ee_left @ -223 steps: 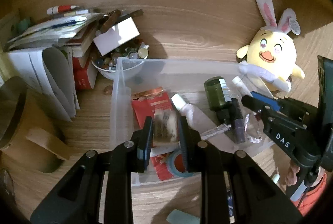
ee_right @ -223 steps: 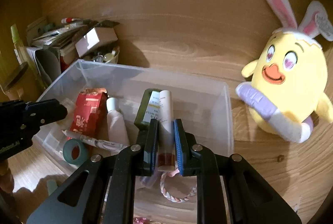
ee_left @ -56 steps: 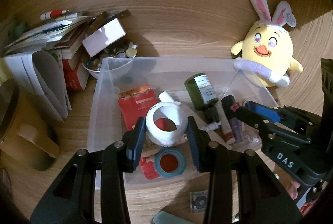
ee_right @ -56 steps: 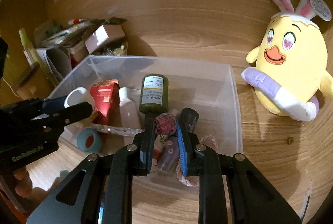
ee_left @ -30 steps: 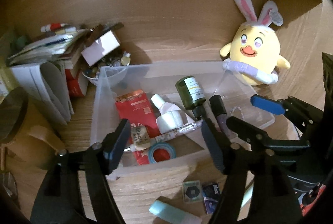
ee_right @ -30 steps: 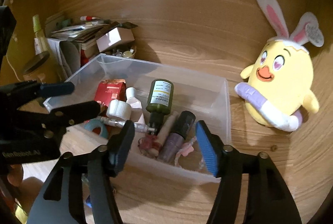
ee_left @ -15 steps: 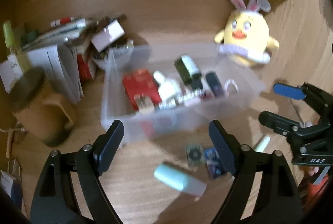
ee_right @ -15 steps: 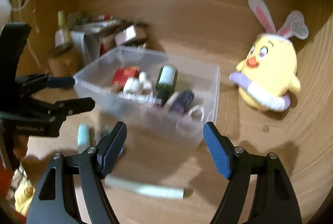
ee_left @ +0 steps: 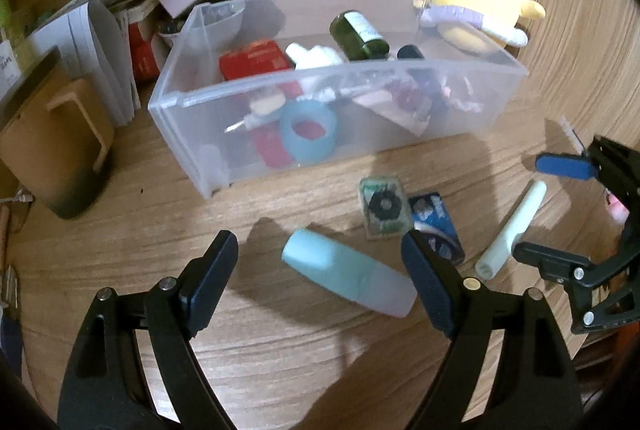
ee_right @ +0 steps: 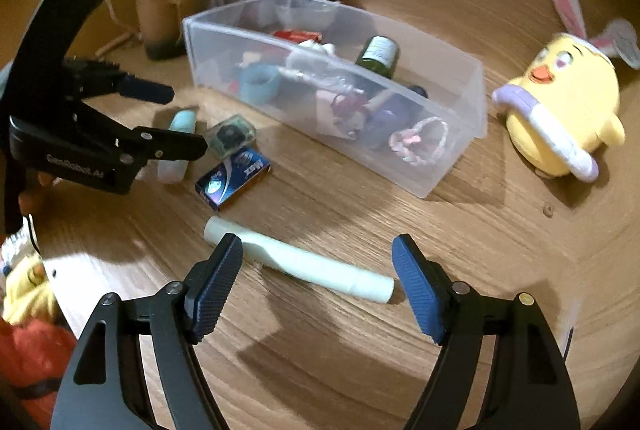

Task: Organize objects
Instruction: 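Move both tools back toward the white stick and mint-blue tube, then grasp the white stick with the right tool while the left tool grasps the mint-blue tube, then carry the white stick and mint-blue tube up over the clear box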

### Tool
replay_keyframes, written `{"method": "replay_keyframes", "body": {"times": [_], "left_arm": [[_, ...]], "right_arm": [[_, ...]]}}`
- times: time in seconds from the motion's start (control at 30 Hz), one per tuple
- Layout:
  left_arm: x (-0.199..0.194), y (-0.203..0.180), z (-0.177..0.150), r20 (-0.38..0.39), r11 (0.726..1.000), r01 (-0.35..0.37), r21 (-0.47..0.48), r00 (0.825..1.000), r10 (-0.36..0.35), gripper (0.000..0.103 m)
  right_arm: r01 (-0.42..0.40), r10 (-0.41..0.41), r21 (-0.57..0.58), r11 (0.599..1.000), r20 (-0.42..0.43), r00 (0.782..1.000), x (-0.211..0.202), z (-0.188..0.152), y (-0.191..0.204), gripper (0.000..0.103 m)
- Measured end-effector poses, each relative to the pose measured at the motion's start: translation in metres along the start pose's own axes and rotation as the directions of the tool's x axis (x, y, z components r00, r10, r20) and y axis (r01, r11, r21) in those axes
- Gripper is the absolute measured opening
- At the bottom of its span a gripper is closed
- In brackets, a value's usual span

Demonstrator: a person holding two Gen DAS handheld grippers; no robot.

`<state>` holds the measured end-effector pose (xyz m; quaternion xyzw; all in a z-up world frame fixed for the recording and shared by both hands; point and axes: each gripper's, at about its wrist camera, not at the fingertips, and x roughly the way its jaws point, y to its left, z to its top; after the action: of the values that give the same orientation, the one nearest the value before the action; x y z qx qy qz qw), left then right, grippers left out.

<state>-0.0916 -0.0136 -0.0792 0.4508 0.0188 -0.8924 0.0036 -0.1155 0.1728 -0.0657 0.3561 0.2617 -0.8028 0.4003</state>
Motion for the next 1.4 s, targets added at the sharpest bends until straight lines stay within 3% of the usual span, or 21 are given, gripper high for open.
{"method": "replay_keyframes", "body": {"times": [0.17,0.37,0.57,0.67,0.8,1.13,1.4], "left_arm": [[0.003,0.005,-0.007,-0.023,1.0,-0.003,0.001,1.0,0.003,0.084],[0.002,0.019,-0.008,-0.023,0.999,0.011,-0.038,1.0,-0.011,0.081],[0.0,0.018,-0.008,-0.002,0.999,0.0,-0.035,1.0,0.0,0.062],[-0.001,0.013,-0.008,0.007,1.0,0.0,-0.019,1.0,0.0,0.042],[-0.003,0.007,-0.009,0.014,1.0,0.024,0.004,1.0,-0.024,0.025],[-0.018,0.003,-0.01,0.051,0.999,0.031,0.008,0.998,-0.031,0.025],[-0.047,0.007,0.003,0.136,0.999,0.048,-0.026,0.99,-0.044,0.025]], "right_arm": [[-0.033,0.032,-0.04,0.999,-0.033,0.999,0.012,0.005,0.003,0.077],[-0.081,0.08,-0.01,0.997,-0.047,0.996,0.021,0.011,0.004,0.075],[-0.126,0.128,0.046,0.991,-0.041,0.991,0.017,0.007,0.005,0.048],[-0.109,0.112,0.074,0.991,-0.036,0.993,0.013,0.003,0.007,0.034],[-0.087,0.091,0.133,0.987,-0.022,0.996,0.008,-0.003,0.009,0.017],[-0.073,0.071,0.27,0.96,0.016,0.997,0.001,-0.002,0.003,0.014],[-0.092,0.054,0.325,0.941,0.124,0.991,-0.025,0.013,-0.009,0.014]]}}
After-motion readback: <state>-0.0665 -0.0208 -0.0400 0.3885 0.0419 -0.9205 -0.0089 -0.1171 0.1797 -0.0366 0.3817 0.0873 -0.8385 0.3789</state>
